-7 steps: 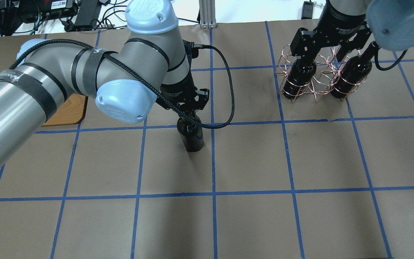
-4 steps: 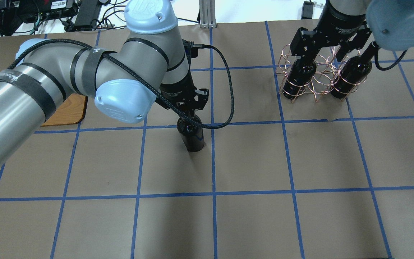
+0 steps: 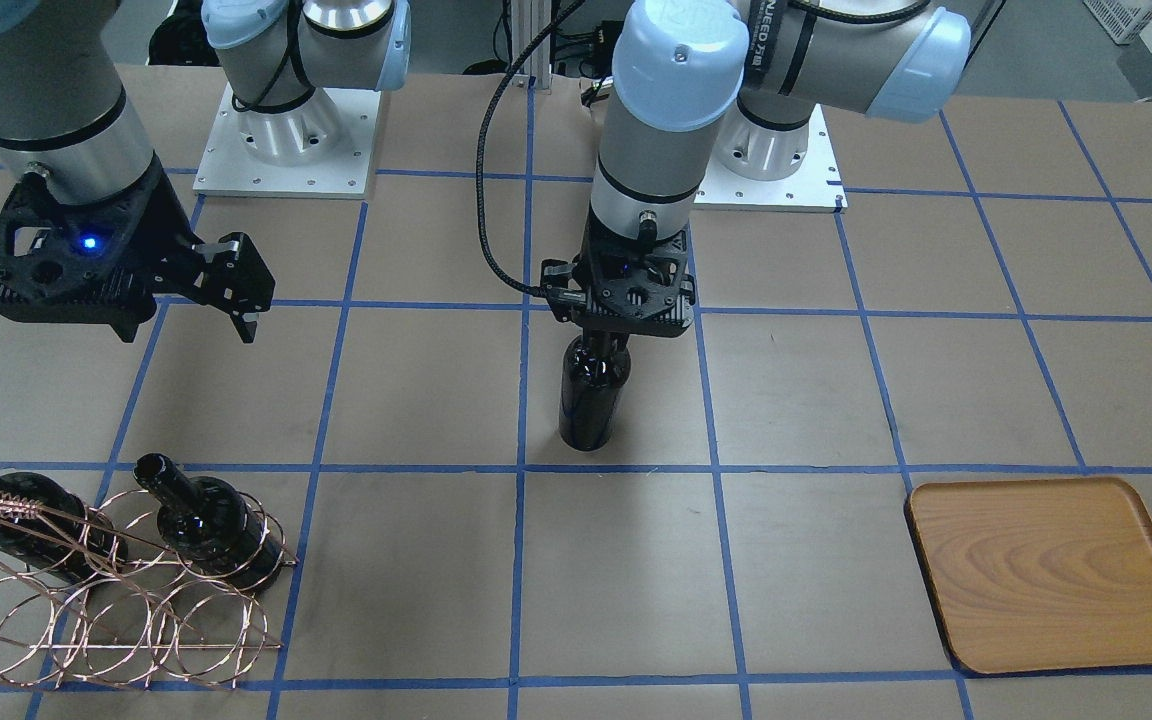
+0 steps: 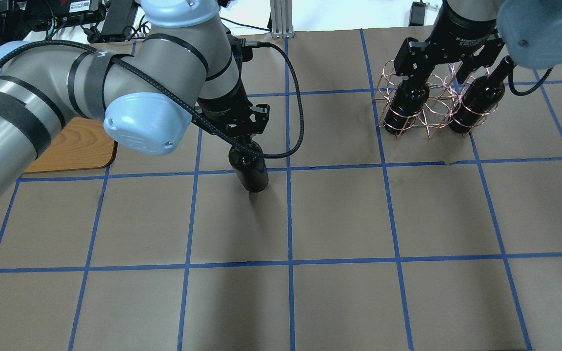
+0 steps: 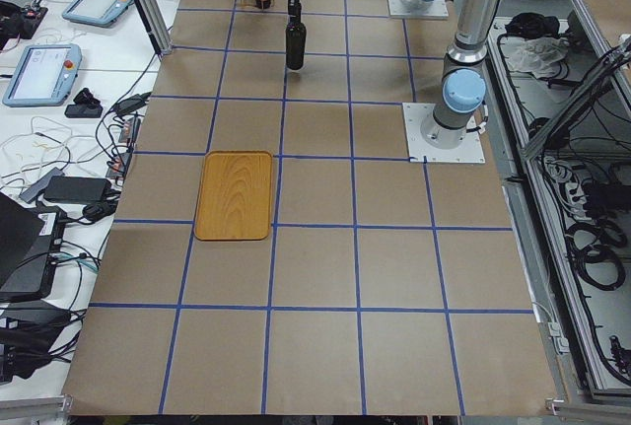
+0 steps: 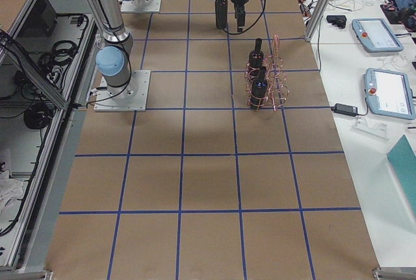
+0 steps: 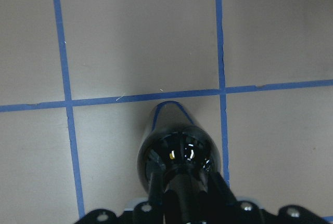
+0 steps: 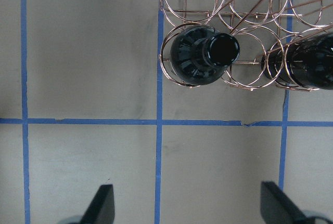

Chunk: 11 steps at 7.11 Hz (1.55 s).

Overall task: Take wine from basket and place on tray
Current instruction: 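Carry the bottle with the left gripper over the wooden tray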

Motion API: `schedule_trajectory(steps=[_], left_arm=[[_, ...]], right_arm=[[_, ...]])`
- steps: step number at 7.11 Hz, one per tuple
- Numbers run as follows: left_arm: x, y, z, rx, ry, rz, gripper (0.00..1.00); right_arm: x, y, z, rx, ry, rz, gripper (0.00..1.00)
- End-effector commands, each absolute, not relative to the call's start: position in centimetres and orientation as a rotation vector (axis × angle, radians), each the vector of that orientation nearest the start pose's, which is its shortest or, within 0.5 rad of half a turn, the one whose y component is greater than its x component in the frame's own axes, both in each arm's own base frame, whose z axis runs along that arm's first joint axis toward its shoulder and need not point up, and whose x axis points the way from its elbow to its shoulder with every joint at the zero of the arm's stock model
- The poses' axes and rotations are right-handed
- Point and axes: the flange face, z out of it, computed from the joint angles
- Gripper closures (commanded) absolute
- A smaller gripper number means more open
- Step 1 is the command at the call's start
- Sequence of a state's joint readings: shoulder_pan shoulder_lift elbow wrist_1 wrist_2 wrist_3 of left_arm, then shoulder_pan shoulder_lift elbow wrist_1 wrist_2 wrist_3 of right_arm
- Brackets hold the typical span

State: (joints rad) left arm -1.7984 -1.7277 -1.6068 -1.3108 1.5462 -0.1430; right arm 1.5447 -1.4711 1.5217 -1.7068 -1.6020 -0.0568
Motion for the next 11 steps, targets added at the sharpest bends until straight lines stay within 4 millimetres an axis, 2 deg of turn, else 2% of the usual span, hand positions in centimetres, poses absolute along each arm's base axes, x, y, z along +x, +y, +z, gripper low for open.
schedule_trajectory(steps=[1,2,4,5,6,8,9,10,11], left_arm=[[-18.7,-54.6,46.0,0.127,3.127,-0.069,0.89],[-13.8,-56.4,47.8,0.139,3.13,-0.074,0.89],[-4.1,-57.9,47.8,0.17,3.123,-0.05,0.89],[2.2,-58.8,47.4,0.201,3.118,-0.052,0.89],[7.0,-58.7,47.2,0.121,3.123,-0.047,0.89],[13.4,-59.6,45.8,0.154,3.094,-0.116,0.89],[16.1,-60.6,44.6,0.102,3.106,-0.14,0.89],[18.5,-62.3,44.4,0.071,3.118,-0.172,0.89],[21.1,-63.4,43.0,0.056,3.125,-0.157,0.89]], right_arm=[[11.6,-54.5,47.5,-0.047,3.173,-0.132,0.0],[11.6,-54.5,47.5,-0.047,3.174,-0.132,0.0],[11.6,-54.5,47.5,-0.046,3.176,-0.132,0.0],[11.6,-54.5,47.5,-0.047,3.174,-0.132,0.0],[11.6,-54.5,47.5,-0.047,3.174,-0.132,0.0],[11.6,-54.5,47.5,-0.047,3.17,-0.134,0.0],[11.7,-54.5,47.5,-0.047,3.168,-0.132,0.0],[11.6,-54.5,47.5,-0.047,3.171,-0.132,0.0],[11.6,-54.5,47.5,-0.046,3.176,-0.132,0.0]])
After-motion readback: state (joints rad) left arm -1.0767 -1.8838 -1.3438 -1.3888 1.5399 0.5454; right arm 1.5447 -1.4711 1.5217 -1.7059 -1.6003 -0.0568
